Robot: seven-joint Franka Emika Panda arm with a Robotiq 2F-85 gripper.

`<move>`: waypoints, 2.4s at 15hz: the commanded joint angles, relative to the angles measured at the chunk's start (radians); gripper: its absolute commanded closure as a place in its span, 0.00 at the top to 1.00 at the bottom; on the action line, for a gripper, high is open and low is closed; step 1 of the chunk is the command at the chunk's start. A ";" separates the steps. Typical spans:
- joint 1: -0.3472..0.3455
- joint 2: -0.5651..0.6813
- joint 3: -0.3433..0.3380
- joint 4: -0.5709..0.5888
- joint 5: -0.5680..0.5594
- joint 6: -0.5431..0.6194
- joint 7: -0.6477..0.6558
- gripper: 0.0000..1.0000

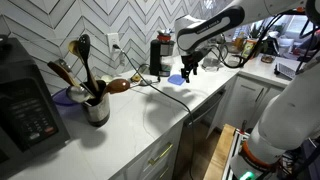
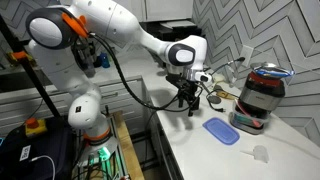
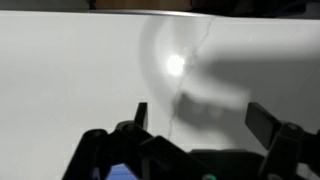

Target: Put the slotted ladle in the silver holder

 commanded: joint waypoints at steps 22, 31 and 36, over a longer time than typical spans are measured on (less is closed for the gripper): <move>0.023 0.372 -0.019 0.652 0.428 -0.336 0.402 1.00; 0.038 0.508 -0.025 0.710 0.713 -0.177 0.814 1.00; 0.017 0.515 -0.042 0.705 0.682 -0.183 0.775 1.00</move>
